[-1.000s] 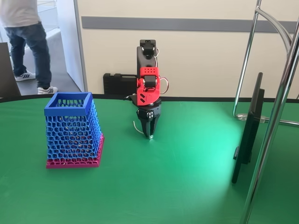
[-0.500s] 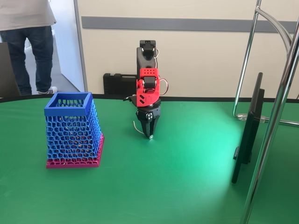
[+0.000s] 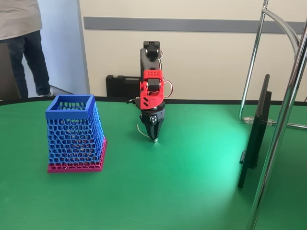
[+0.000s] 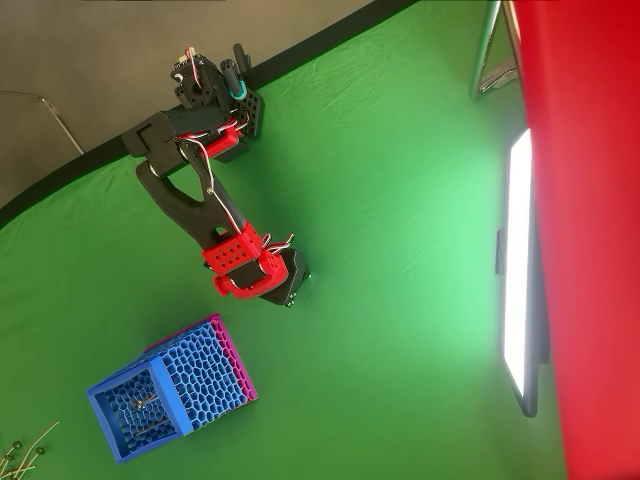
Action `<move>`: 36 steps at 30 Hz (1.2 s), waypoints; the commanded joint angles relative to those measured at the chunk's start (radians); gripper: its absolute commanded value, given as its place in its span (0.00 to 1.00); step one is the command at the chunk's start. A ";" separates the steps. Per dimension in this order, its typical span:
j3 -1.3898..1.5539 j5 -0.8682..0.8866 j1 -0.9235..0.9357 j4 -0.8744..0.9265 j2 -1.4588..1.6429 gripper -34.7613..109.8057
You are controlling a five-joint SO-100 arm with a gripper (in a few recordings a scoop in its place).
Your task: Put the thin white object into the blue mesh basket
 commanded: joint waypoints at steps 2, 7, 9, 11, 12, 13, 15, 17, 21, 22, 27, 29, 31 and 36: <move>-0.028 -0.002 0.008 -0.002 0.005 0.28; -0.038 -0.037 0.000 -0.005 0.002 0.26; -0.043 -0.064 -0.005 -0.011 0.003 0.25; -0.052 -0.098 -0.003 -0.025 0.012 0.25; -0.063 -0.115 0.000 -0.025 0.021 0.25; -0.071 -0.127 0.006 -0.025 0.034 0.25; -0.094 -0.160 0.014 -0.025 0.058 0.25; -0.126 -0.193 0.014 -0.018 0.077 0.25; -0.227 -0.249 0.005 0.038 0.101 0.25; -0.255 -0.265 0.003 0.049 0.107 0.25; -0.407 -0.419 0.005 0.041 0.155 0.25; -0.448 -0.495 0.006 0.003 0.175 0.25; -0.483 -0.586 0.003 -0.032 0.189 0.25; -0.532 -0.750 -0.005 -0.155 0.232 0.25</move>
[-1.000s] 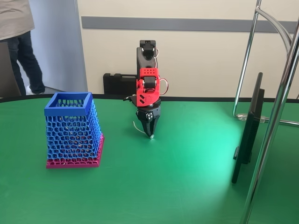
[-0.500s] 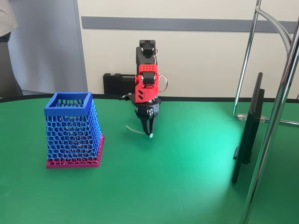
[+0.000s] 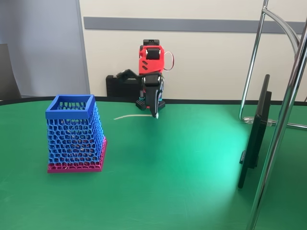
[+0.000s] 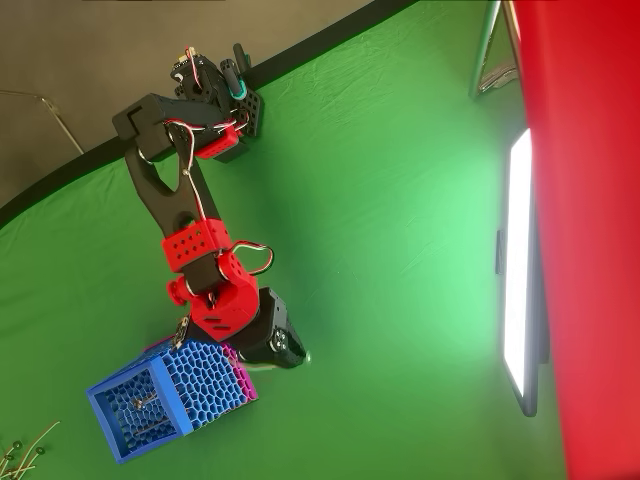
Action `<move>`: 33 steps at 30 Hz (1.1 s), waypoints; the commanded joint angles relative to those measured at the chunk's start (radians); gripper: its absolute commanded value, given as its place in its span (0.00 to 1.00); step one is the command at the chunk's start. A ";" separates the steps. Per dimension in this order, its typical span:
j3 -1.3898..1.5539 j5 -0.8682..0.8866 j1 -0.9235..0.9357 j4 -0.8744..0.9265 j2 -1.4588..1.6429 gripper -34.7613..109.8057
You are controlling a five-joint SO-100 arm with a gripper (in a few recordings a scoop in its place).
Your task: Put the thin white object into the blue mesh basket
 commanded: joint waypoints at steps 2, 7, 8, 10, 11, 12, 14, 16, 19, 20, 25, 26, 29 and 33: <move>-0.054 -0.124 -0.015 -0.124 0.100 0.25; -0.049 -0.225 -0.005 -0.255 0.160 0.24; -0.044 -0.235 0.002 -0.285 0.172 0.24; -0.026 -0.249 0.021 -0.351 0.192 0.24; -0.014 -0.241 0.034 -0.380 0.204 0.24; -0.003 -0.222 0.049 -0.403 0.218 0.24; 0.005 -0.172 0.087 -0.417 0.236 0.24; 0.012 -0.107 0.137 -0.430 0.249 0.24; 0.025 0.000 0.213 -0.451 0.256 0.24; 0.034 0.028 0.238 -0.463 0.259 0.24; 0.077 0.187 0.336 -0.505 0.242 0.24; 0.095 0.229 0.353 -0.518 0.239 0.24; 0.137 0.321 0.390 -0.529 0.230 0.24; 0.204 0.426 0.423 -0.569 0.227 0.24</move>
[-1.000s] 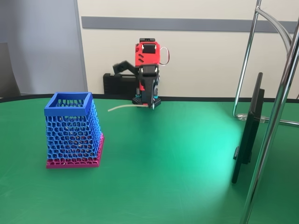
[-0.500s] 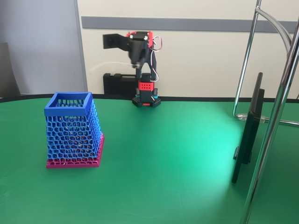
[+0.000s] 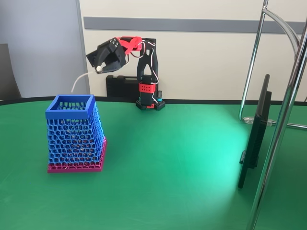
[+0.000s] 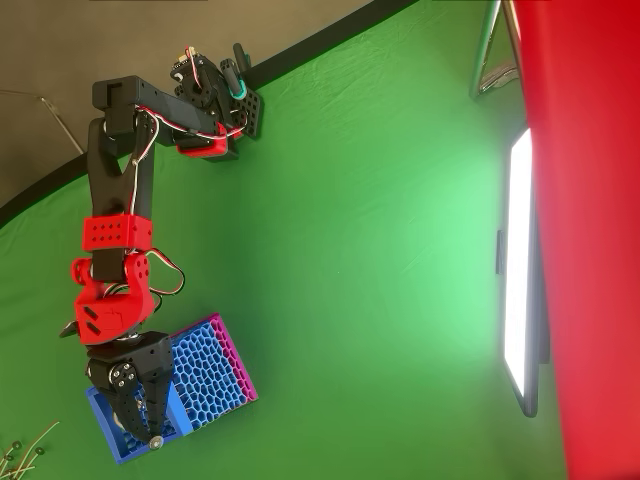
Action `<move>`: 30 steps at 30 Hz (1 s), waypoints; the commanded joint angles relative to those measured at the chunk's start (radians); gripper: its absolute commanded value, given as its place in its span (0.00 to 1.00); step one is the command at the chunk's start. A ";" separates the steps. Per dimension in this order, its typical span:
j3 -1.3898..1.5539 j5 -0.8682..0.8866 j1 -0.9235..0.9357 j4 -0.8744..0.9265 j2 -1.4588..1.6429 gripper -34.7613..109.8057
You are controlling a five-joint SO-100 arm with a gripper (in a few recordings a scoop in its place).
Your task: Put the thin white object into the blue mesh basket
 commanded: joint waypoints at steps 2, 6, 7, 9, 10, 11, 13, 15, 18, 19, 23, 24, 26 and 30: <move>0.043 0.083 0.023 -0.052 0.023 0.24; 0.091 0.190 0.044 -0.072 0.031 0.25; 0.103 0.221 0.051 -0.072 0.034 0.27; 0.121 0.270 0.063 -0.071 0.043 0.30; 0.130 0.295 0.071 -0.071 0.049 0.33; 0.140 0.318 0.077 -0.071 0.054 0.35; 0.155 0.357 0.089 -0.071 0.061 0.38; 0.172 0.373 0.101 -0.078 0.072 0.39; 0.198 0.382 0.121 -0.103 0.087 0.41; 0.207 0.380 0.130 -0.118 0.094 0.41; 0.252 0.373 0.169 -0.163 0.121 0.42; 0.267 0.362 0.175 -0.173 0.130 0.42; 0.290 0.341 0.186 -0.184 0.146 0.42; 0.360 0.310 0.213 -0.238 0.181 0.41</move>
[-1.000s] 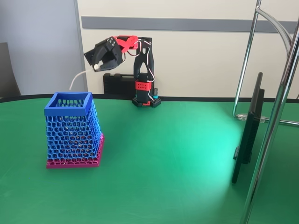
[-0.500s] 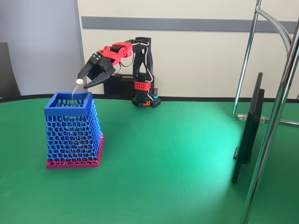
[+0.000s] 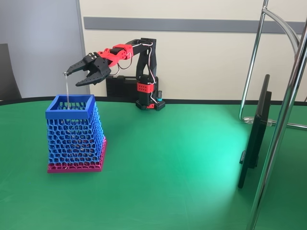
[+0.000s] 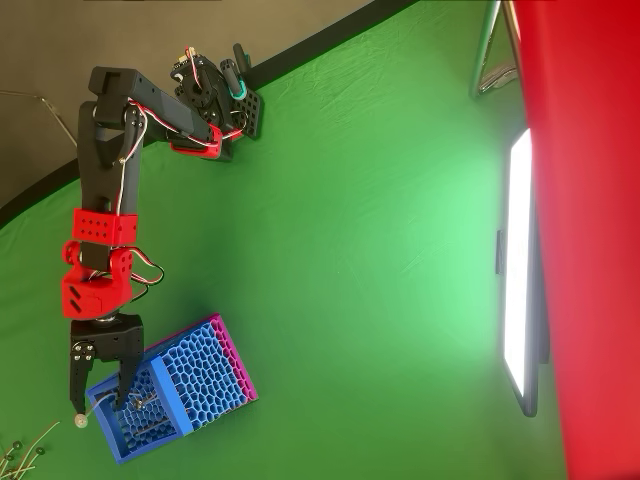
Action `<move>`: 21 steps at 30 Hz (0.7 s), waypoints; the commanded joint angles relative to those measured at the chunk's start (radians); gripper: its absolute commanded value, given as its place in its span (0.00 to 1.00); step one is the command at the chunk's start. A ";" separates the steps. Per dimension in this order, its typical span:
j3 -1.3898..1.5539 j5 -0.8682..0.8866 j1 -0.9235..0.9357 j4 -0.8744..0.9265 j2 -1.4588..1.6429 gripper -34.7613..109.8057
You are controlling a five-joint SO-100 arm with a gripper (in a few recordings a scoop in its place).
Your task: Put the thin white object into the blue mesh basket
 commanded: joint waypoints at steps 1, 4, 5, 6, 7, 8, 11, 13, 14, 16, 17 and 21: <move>0.029 -0.025 0.018 -0.051 0.067 0.41; 0.084 -0.054 0.020 -0.094 0.080 0.41; 0.106 -0.066 0.020 -0.114 0.084 0.41; 0.118 -0.075 0.020 -0.121 0.089 0.41; 0.127 -0.083 0.020 -0.121 0.092 0.41; 0.133 -0.087 0.020 -0.121 0.097 0.41; 0.144 -0.097 0.018 -0.121 0.103 0.41; 0.152 -0.109 0.015 -0.121 0.109 0.41; 0.156 -0.109 0.015 -0.121 0.114 0.41; 0.161 -0.117 0.011 -0.121 0.123 0.40; 0.164 -0.120 0.008 -0.121 0.129 0.40; 0.209 -0.158 -0.038 -0.121 0.181 0.39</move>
